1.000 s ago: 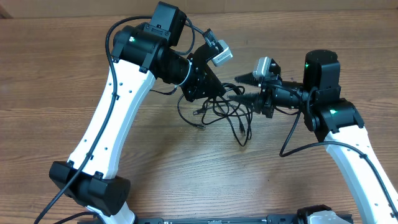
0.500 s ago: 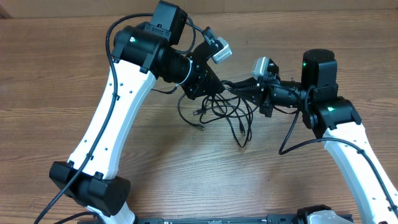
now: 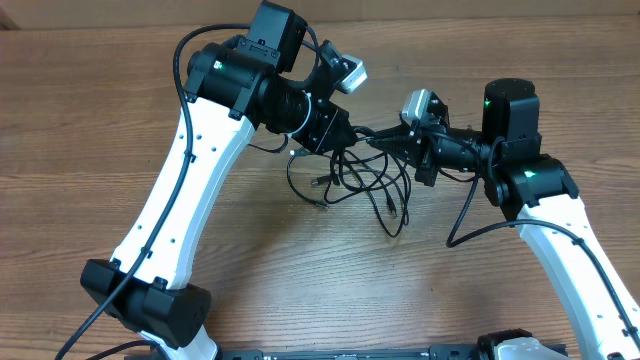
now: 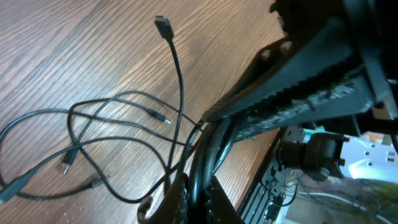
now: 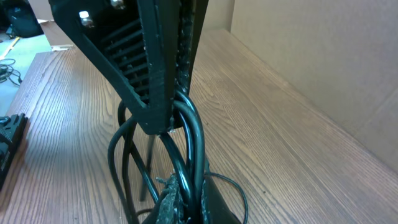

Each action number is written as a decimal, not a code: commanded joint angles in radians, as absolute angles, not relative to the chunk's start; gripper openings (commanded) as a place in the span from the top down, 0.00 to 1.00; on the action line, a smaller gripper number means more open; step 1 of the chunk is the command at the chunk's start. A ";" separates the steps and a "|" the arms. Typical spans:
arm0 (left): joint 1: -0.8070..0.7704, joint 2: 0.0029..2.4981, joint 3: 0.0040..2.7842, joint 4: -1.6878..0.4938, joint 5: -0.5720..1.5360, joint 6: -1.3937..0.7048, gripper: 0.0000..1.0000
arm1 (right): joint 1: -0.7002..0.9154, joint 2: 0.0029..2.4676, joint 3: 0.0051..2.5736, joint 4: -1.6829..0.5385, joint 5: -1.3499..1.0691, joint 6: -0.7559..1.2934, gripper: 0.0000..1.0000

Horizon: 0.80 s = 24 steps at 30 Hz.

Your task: Untangle cables

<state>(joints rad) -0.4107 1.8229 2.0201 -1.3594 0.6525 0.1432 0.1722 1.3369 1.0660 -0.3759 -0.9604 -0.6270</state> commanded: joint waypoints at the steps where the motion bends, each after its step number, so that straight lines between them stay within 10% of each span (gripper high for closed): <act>1: -0.344 1.828 2.031 -1.346 0.487 0.036 0.96 | 0.173 1.332 1.079 -0.372 -0.989 -0.625 0.96; 24: -0.334 1.828 2.031 -1.365 0.434 0.007 0.95 | 0.173 1.332 1.079 -0.294 -0.615 -0.083 0.96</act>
<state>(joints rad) -0.3401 1.8229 2.0205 -1.3640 0.4770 0.0269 0.1776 1.3403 1.0660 -0.2733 -0.8127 -0.2897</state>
